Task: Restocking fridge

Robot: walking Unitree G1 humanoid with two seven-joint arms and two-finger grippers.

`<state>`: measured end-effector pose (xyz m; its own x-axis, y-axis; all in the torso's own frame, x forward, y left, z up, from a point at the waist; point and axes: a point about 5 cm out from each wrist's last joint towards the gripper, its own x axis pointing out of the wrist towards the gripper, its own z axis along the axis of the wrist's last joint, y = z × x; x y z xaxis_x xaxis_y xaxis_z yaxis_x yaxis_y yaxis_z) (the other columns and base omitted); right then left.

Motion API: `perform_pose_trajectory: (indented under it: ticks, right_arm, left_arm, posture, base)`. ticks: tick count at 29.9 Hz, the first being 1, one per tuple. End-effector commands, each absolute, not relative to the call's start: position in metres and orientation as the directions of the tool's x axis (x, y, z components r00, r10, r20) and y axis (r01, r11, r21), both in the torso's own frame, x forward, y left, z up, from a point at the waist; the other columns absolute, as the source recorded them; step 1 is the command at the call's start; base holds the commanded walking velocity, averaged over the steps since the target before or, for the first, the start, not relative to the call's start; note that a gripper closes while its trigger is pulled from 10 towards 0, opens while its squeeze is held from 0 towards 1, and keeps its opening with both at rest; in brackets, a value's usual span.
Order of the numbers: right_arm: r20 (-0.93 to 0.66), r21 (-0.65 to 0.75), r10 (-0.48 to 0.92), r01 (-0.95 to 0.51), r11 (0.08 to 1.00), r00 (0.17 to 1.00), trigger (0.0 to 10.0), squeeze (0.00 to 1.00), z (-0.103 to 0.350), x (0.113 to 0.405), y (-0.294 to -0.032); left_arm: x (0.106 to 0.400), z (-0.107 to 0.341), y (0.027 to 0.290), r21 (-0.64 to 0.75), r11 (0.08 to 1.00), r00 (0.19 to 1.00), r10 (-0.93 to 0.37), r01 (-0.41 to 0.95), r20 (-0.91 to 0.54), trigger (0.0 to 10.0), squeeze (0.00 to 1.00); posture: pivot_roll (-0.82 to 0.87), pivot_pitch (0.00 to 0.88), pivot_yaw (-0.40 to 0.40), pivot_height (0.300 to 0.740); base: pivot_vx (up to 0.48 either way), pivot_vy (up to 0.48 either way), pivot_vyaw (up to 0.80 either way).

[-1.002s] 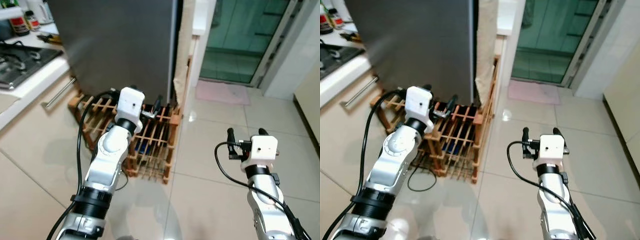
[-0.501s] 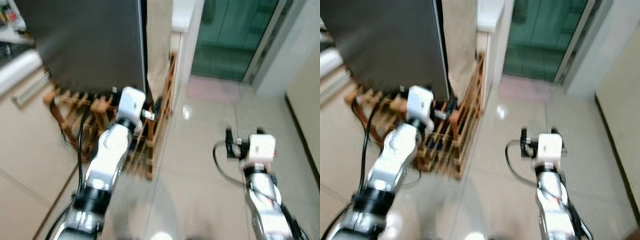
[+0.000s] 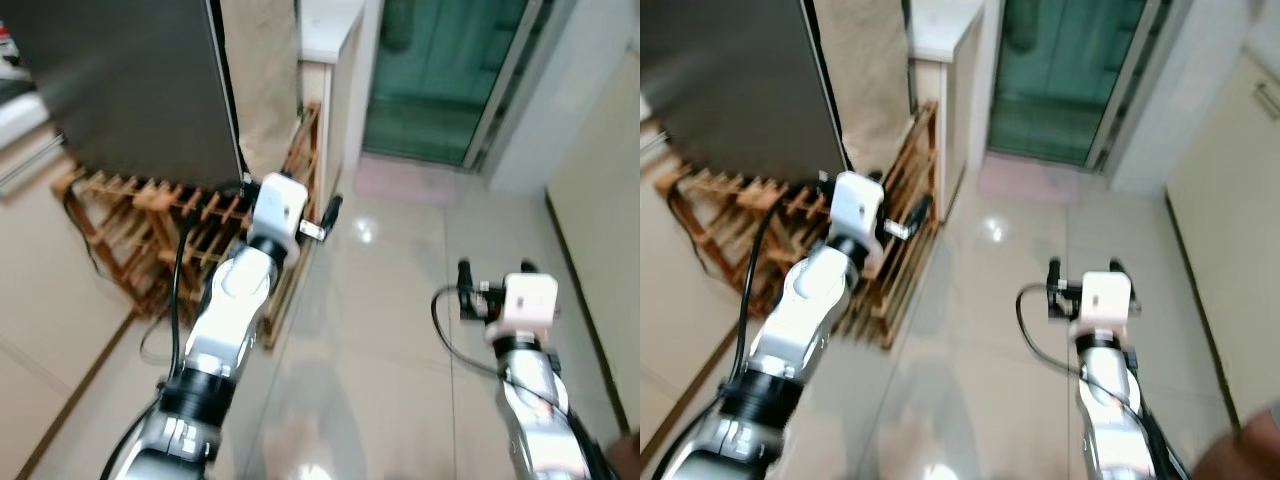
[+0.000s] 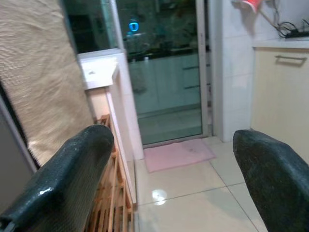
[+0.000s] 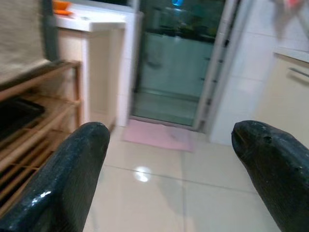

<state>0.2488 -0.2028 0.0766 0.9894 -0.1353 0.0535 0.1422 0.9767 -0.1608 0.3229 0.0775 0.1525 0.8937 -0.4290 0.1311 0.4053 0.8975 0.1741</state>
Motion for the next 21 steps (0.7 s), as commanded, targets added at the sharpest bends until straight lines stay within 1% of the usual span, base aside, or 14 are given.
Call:
perform_pose_trajectory:
  ticks: [1, 3, 7, 13, 21]
  right_arm:
    - [0.067, -0.159, -0.121, 0.130, 0.979, 0.990, 10.0, 0.00, 0.0801, 0.2510, -0.1980]
    - [0.066, -0.160, -0.121, 0.131, 0.978, 0.990, 10.0, 0.00, 0.0798, 0.2510, -0.1979]
    - [0.048, -0.158, -0.133, 0.139, 0.978, 0.990, 10.0, 0.00, 0.0771, 0.2508, -0.1985]
    - [0.047, -0.162, -0.128, 0.134, 0.978, 0.991, 10.0, 0.00, 0.0774, 0.2503, -0.1983]
    - [0.047, -0.164, -0.130, 0.136, 0.977, 0.990, 10.0, 0.00, 0.0774, 0.2498, -0.1981]
  left_arm:
    - [0.3226, 0.1520, 0.0819, 0.193, 0.901, 0.902, -0.415, 0.389, 0.122, 10.0, 0.00]
    - [0.3225, 0.1518, 0.0818, 0.192, 0.901, 0.902, -0.415, 0.388, 0.121, 10.0, 0.00]
    - [0.3236, 0.1519, 0.0834, 0.173, 0.910, 0.909, -0.399, 0.377, 0.119, 10.0, 0.00]
    - [0.3230, 0.1538, 0.0796, 0.196, 0.902, 0.903, -0.412, 0.385, 0.124, 10.0, 0.00]
    - [0.3236, 0.1540, 0.0804, 0.172, 0.909, 0.907, -0.402, 0.380, 0.121, 10.0, 0.00]
  posture:
    - [0.01, 0.000, 0.010, 0.740]
    - [0.01, 0.000, 0.010, 0.740]
    - [0.01, 0.000, 0.009, 0.740]
    - [0.01, 0.000, 0.010, 0.740]
    - [0.01, 0.000, 0.011, 0.740]
  base:
    - [0.390, -0.274, 0.68]
    - [0.394, -0.270, 0.68]
    - [0.443, 0.000, 0.00]
    - [0.467, 0.000, 0.00]
    - [0.470, 0.000, 0.00]
